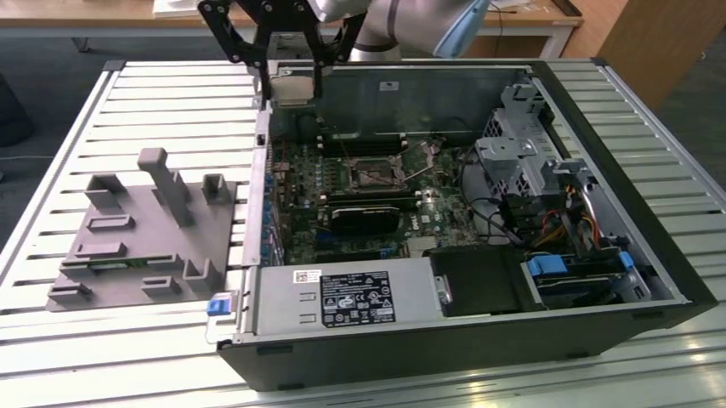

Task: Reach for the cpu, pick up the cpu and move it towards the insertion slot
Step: 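Pick up the cpu and move it towards the insertion slot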

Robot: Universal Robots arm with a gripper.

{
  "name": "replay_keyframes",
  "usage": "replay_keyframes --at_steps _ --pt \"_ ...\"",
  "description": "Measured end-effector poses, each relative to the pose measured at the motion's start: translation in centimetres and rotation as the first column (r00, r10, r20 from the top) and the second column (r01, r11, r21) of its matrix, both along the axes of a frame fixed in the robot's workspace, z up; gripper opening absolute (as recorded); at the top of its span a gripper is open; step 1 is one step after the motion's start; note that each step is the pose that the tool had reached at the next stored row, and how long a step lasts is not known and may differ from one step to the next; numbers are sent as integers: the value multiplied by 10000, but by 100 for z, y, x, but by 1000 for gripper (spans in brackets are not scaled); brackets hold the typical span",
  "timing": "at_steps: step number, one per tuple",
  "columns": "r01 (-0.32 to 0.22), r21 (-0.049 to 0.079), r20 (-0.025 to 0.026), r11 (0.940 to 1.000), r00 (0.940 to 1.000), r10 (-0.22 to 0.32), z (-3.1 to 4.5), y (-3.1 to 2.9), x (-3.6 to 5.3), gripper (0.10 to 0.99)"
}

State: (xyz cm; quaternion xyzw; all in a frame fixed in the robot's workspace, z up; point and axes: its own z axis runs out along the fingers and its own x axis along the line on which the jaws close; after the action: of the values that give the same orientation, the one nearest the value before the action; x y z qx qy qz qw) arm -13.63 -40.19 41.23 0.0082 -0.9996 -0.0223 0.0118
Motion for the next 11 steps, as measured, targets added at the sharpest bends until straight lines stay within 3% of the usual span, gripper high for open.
replay_keyframes --at_steps 11 --pt "-1 0 -1 10000 10000 1 0 0 202 545"
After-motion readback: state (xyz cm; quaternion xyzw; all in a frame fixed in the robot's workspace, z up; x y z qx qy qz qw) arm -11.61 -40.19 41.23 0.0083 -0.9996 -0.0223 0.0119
